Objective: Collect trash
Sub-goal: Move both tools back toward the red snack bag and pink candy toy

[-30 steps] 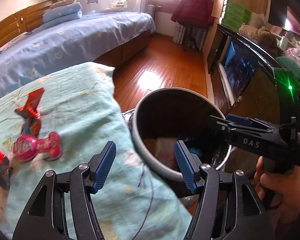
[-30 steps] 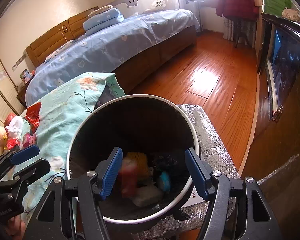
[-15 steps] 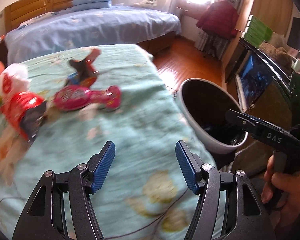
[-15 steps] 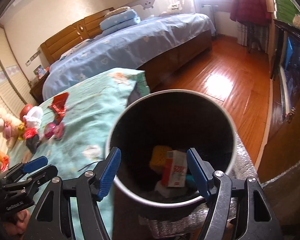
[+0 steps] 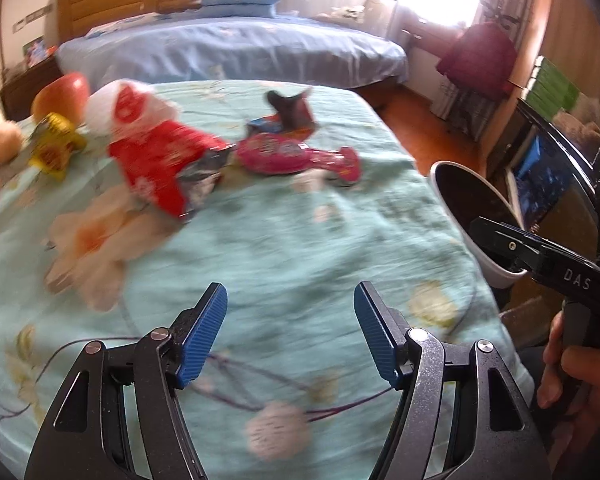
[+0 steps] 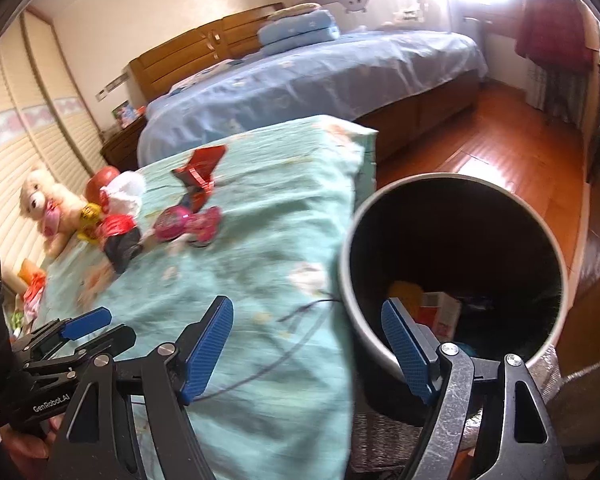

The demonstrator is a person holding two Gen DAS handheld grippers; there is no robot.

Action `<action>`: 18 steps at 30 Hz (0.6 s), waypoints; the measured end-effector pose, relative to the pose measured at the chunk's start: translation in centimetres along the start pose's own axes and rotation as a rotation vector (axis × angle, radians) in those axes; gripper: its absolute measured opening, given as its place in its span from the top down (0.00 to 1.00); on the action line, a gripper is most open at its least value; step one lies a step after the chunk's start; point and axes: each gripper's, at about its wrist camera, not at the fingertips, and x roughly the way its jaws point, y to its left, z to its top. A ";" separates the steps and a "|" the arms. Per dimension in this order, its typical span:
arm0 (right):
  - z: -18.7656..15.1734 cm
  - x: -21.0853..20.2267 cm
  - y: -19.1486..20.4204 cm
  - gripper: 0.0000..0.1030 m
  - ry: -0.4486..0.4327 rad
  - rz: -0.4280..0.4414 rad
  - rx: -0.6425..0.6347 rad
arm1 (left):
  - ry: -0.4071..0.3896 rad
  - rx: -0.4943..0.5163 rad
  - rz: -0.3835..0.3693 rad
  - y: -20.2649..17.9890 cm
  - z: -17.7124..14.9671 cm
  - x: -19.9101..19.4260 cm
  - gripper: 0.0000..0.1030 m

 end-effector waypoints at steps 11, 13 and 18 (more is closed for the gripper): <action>0.5 2.7 4.3 0.24 0.032 0.047 -0.101 | -0.018 -0.087 0.060 4.6 0.3 -0.8 0.35; 0.8 3.2 4.8 0.24 0.038 0.057 -0.123 | -0.018 -0.098 0.070 5.2 0.6 -0.7 0.35; 1.7 4.8 6.3 0.24 0.057 0.081 -0.200 | -0.015 -0.110 0.083 6.2 1.3 -0.3 0.35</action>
